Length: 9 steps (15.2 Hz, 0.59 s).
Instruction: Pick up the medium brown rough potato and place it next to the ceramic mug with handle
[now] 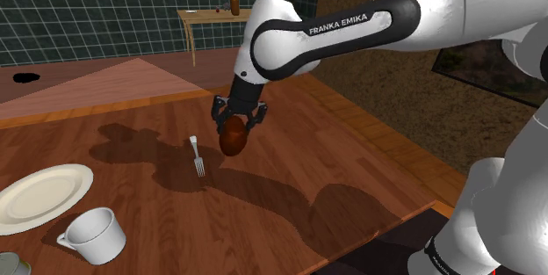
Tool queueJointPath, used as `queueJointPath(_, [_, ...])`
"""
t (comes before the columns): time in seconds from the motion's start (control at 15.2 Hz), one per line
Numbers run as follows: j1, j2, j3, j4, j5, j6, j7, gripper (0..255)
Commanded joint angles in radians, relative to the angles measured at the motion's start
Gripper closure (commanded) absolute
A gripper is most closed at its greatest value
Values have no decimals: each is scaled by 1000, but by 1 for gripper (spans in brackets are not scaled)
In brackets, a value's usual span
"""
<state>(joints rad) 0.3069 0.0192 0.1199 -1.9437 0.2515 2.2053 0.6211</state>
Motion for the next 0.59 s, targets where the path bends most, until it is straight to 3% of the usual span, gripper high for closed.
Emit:
queueJointPath(0.0, [23, 19, 22, 23, -17, 7, 55, 255])
queueJointPath(0.53, [127, 119, 97, 139, -106, 25, 272, 255])
